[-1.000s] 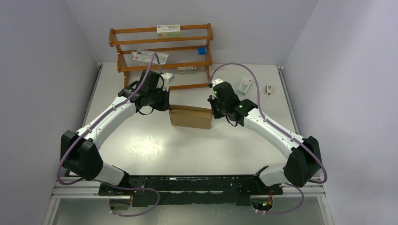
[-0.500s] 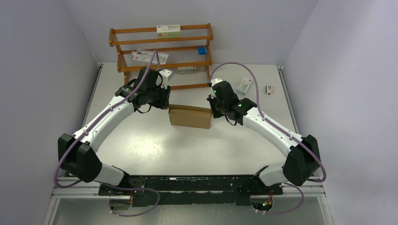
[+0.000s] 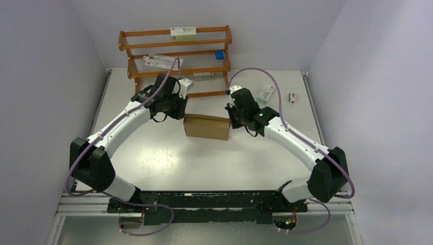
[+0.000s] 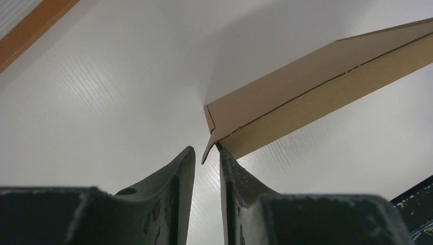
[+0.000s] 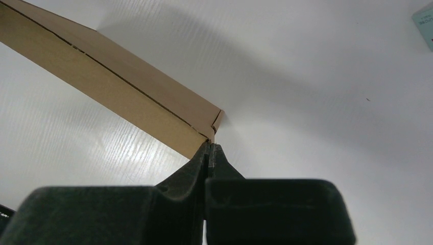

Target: Fold the paper box

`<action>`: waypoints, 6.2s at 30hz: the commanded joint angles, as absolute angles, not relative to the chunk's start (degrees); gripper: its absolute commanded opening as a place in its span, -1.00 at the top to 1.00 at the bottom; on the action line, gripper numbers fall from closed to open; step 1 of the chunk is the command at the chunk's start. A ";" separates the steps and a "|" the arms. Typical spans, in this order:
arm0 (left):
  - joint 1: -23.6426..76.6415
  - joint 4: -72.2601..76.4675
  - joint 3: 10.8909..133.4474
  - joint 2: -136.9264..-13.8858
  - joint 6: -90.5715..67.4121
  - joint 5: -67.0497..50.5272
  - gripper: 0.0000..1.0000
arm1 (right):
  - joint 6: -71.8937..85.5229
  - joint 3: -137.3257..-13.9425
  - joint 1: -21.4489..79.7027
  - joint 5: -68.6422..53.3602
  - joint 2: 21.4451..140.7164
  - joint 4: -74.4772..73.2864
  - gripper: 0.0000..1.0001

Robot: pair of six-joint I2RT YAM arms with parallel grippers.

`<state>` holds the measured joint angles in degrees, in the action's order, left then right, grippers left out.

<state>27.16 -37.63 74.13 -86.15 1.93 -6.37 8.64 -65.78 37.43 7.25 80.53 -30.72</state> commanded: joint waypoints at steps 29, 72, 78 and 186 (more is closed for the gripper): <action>27.60 -34.37 71.03 -85.15 -12.91 -8.70 0.90 | 30.26 -71.88 37.57 12.09 85.99 -37.36 1.00; 34.26 -17.69 51.43 -75.05 -27.65 6.32 0.90 | 34.08 -56.38 46.14 28.09 80.26 -21.69 1.00; 35.60 -14.37 47.02 -74.19 -26.28 11.43 0.90 | 33.76 -55.02 46.20 27.95 79.37 -20.75 1.00; 26.76 -0.87 40.09 -66.32 -49.13 0.75 -0.58 | 59.78 -29.63 27.64 0.82 72.39 16.08 0.02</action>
